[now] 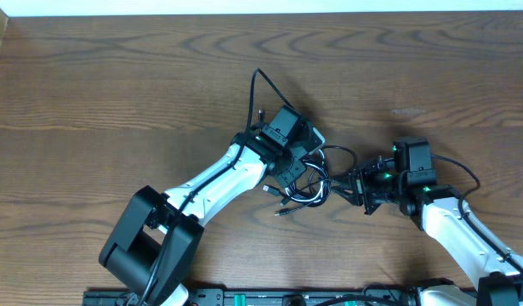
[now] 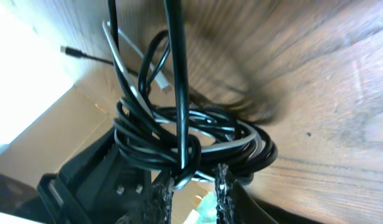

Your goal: Untangle cables

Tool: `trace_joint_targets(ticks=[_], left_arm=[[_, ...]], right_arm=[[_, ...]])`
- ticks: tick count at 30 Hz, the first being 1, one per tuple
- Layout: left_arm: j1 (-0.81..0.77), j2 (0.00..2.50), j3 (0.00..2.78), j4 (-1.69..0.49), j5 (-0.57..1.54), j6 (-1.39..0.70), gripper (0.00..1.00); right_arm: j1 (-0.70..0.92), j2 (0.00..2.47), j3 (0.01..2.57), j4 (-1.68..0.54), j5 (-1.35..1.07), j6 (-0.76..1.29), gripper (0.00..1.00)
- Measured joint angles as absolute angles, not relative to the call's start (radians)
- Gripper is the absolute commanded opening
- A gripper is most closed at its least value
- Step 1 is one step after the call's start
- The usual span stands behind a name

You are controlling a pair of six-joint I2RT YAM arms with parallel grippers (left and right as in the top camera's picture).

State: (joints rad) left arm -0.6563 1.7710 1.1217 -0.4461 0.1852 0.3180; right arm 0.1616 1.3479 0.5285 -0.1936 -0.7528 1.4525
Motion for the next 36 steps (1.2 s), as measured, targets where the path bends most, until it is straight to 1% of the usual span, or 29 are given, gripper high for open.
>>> trace_joint_targets(ticks=[11, 17, 19, 21, 24, 36], left_arm=[[-0.656, 1.771, 1.122, -0.446, 0.185, 0.318, 0.07], [-0.656, 1.771, 1.122, -0.447, 0.185, 0.318, 0.08], [-0.656, 1.771, 1.122, -0.447, 0.185, 0.318, 0.08], [-0.656, 1.771, 1.122, -0.447, 0.185, 0.318, 0.08], [-0.656, 1.771, 1.122, -0.447, 0.184, 0.318, 0.08], [-0.656, 1.771, 1.122, -0.447, 0.185, 0.318, 0.07]], right_arm=[[0.164, 1.348, 0.529, -0.164, -0.705, 1.522, 0.23], [0.183, 1.348, 0.529, -0.148, -0.712, 1.554, 0.32], [0.183, 1.348, 0.529, -0.147, -0.729, 1.56, 0.33], [0.183, 1.348, 0.529, -0.148, -0.739, 1.561, 0.31], [0.183, 1.348, 0.529, -0.149, -0.75, 1.562, 0.26], [0.183, 1.348, 0.529, -0.149, -0.793, 1.56, 0.21]])
